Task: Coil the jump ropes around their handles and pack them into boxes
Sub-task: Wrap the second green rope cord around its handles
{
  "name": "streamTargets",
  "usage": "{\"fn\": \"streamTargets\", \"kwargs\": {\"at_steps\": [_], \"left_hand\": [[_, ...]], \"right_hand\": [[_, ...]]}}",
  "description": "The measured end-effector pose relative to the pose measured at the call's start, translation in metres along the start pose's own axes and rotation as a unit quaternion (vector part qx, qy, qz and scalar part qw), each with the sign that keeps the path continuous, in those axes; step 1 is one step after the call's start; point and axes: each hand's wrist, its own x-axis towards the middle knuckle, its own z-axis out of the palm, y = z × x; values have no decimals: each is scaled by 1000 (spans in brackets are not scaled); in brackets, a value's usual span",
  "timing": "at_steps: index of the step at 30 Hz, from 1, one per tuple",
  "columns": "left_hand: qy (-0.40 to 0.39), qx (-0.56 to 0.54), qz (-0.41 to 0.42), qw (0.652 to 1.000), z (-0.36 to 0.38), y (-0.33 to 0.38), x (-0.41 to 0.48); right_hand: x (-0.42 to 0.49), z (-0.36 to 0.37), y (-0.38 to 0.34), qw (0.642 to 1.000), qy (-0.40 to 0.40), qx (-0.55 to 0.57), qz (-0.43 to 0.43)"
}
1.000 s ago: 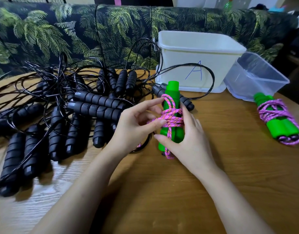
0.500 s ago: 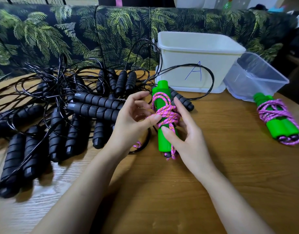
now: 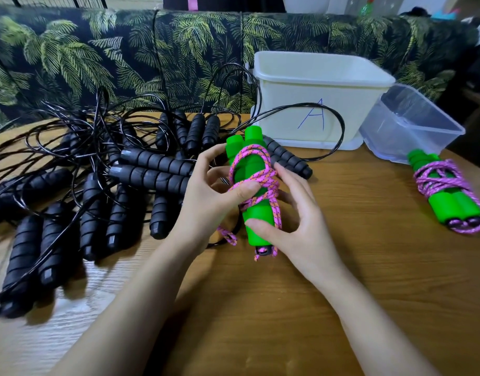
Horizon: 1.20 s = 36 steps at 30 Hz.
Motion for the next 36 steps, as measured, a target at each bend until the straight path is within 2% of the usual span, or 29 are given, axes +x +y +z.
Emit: {"fn": "streamTargets", "kwargs": {"at_steps": [5,13,16,21,25,28,32,36], "left_hand": [[-10,42,27,999,-4,-1,2],[-23,34,46,998,-6,3,3],[-28,38,43,998,-9,4,5],[-1,47,44,998,-10,4,6],[48,47,58,996,-3,2,2],[87,65,82,991,1,1,0],[93,92,82,988,4,0,-3],[51,93,68,992,7,3,-7]], "right_hand": [[2,-2,3,998,-2,43,35],[5,-15,3,987,-27,143,73],[6,-18,-1,973,-23,215,83],[8,-22,-3,963,-22,254,85],[7,-17,-2,992,23,124,-8],[5,-13,0,998,43,-5,-54],[0,-6,1,973,58,-206,-81],[-3,1,-1,925,90,-361,-71]]}}
